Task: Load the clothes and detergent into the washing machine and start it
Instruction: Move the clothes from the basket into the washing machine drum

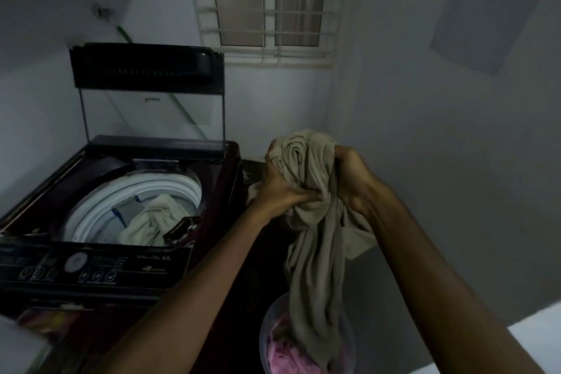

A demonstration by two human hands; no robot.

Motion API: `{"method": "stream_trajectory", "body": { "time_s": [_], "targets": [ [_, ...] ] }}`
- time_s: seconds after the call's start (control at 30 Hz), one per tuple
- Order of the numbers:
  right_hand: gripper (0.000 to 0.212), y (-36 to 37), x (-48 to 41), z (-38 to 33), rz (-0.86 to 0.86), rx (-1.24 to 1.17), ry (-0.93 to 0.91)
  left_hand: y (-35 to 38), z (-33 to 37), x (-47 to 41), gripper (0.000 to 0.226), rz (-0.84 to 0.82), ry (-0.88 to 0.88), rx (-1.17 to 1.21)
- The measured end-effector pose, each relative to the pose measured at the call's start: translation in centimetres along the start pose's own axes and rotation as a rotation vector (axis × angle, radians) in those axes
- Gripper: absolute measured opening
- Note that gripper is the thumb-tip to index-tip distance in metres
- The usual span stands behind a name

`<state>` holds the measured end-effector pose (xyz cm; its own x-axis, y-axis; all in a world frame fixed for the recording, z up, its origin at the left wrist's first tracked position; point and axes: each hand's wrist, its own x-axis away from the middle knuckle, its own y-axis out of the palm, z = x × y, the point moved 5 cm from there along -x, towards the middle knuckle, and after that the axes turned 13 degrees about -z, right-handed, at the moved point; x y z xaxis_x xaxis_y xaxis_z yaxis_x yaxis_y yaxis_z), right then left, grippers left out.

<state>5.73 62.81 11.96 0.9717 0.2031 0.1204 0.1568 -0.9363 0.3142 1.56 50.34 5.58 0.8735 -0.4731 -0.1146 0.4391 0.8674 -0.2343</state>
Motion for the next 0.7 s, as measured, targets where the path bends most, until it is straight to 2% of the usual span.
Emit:
{"method": "stream_trajectory", "body": {
  "time_s": [0.03, 0.13, 0.23, 0.27, 0.33, 0.4, 0.47, 0.57, 0.6, 0.67, 0.7],
  "targets": [
    [0.045, 0.2, 0.0, -0.1, -0.020, 0.018, -0.003, -0.1, 0.0, 0.0, 0.135, 0.077, 0.006, 0.034],
    [0.042, 0.4, -0.4, -0.2, -0.057, 0.152, -0.075, -0.4, 0.0, 0.2, 0.097, 0.255, 0.027, 0.129],
    [0.050, 0.0, -0.4, -0.6, -0.103, 0.290, -0.135, -0.8, 0.2, 0.4, 0.099, 0.375, 0.027, 0.213],
    [0.044, -0.2, 0.2, -0.7, -0.099, 0.382, -0.150, -0.9, 0.4, 0.4, 0.100, 0.403, 0.031, 0.234],
    [0.035, -1.2, 1.6, -0.4, -0.019, 0.550, -0.249, -1.1, 0.8, 0.2, 0.094, 0.439, 0.034, 0.246],
    [0.038, -2.9, 3.4, 0.9, 0.189, 0.646, -0.339, -1.6, 1.5, 0.2, 0.084, 0.474, 0.035, 0.239],
    [0.067, -4.3, 4.3, 4.0, 0.287, 0.664, -0.321, -2.0, 2.0, 0.0, 0.078, 0.509, 0.037, 0.263],
    [0.125, -5.8, 3.9, 9.5, 0.314, 0.585, -0.155, -1.9, 2.8, -0.2, 0.076, 0.533, 0.033, 0.342],
    [0.137, -5.9, 3.5, 10.8, 0.317, 0.593, -0.110, -1.7, 3.0, -0.4, 0.076, 0.528, 0.032, 0.394],
    [0.145, -6.3, 2.5, 12.9, 0.365, 0.697, -0.053, -1.4, 3.4, -0.9, 0.077, 0.480, 0.030, 0.498],
    [0.141, -6.7, 2.0, 13.9, 0.394, 0.747, -0.047, -1.3, 3.5, -1.2, 0.078, 0.449, 0.017, 0.536]
  ]
}}
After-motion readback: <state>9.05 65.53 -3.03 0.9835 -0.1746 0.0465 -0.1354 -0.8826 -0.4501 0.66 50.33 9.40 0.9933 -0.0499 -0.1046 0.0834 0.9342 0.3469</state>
